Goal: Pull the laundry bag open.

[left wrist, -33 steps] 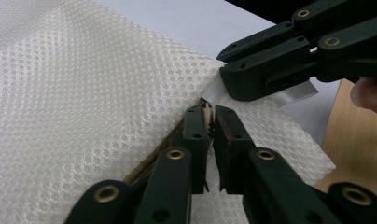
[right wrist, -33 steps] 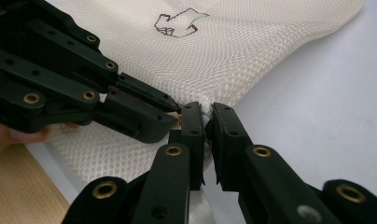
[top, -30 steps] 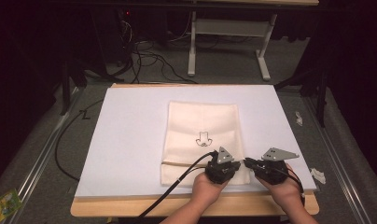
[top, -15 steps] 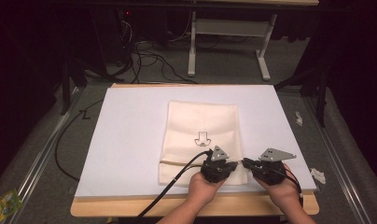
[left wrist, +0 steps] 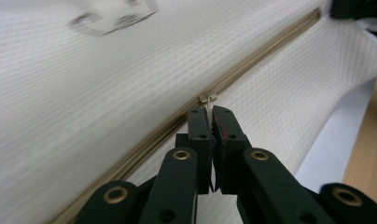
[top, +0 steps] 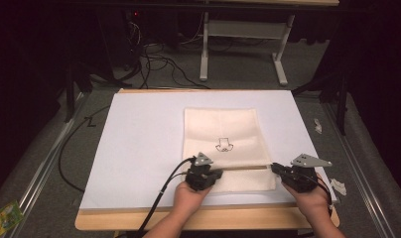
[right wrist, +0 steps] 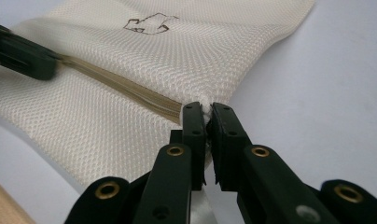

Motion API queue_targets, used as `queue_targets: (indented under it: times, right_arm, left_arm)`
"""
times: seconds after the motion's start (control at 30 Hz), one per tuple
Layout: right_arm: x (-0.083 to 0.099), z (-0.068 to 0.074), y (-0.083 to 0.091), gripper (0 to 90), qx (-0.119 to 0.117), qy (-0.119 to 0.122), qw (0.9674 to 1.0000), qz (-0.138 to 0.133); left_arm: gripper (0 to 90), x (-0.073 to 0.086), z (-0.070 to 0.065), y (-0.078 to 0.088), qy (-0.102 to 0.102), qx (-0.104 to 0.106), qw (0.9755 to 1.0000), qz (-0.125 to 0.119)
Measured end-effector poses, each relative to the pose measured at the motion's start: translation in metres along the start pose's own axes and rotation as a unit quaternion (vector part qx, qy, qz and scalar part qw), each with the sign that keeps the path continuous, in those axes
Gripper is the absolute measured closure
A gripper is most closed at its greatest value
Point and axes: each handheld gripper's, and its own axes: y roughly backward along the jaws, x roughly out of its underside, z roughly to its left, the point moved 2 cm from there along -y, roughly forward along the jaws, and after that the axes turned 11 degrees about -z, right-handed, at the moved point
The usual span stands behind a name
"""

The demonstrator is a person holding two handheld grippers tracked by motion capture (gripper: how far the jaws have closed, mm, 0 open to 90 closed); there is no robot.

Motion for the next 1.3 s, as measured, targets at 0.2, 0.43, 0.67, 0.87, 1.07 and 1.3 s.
queue_targets:
  times: [0.2, 0.43, 0.67, 0.87, 1.07, 1.3]
  right_arm:
    - [0.002, -0.008, 0.001, 85.8, 0.009, -0.010, 0.9999, 0.001]
    - [-0.003, 0.007, -0.005, 85.7, 0.003, 0.020, 0.9998, 0.002]
    - [0.008, -0.004, -0.004, 82.3, 0.009, 0.003, 0.9998, 0.020]
    - [0.006, -0.003, -0.004, 60.2, -0.003, -0.012, 0.9999, -0.011]
    - [0.004, -0.006, -0.002, 37.2, 0.019, -0.006, 0.9992, -0.033]
    - [0.007, -0.040, 0.016, 25.5, 0.069, -0.022, 0.9957, -0.057]
  left_arm:
    - [87.4, 0.016, 0.036, 0.059, 0.006, -0.038, 0.9993, 0.001]
    - [87.2, 0.023, 0.074, 0.087, 0.062, -0.054, 0.9966, -0.007]
    - [85.7, 0.020, 0.062, 0.087, 0.018, -0.020, 0.9995, -0.017]
    - [65.0, 0.015, 0.059, 0.091, -0.011, -0.029, 0.9985, -0.045]
    - [49.9, 0.011, 0.064, 0.099, -0.046, -0.081, 0.9931, -0.071]
    - [33.2, 0.007, 0.089, 0.124, -0.120, -0.215, 0.9669, -0.069]
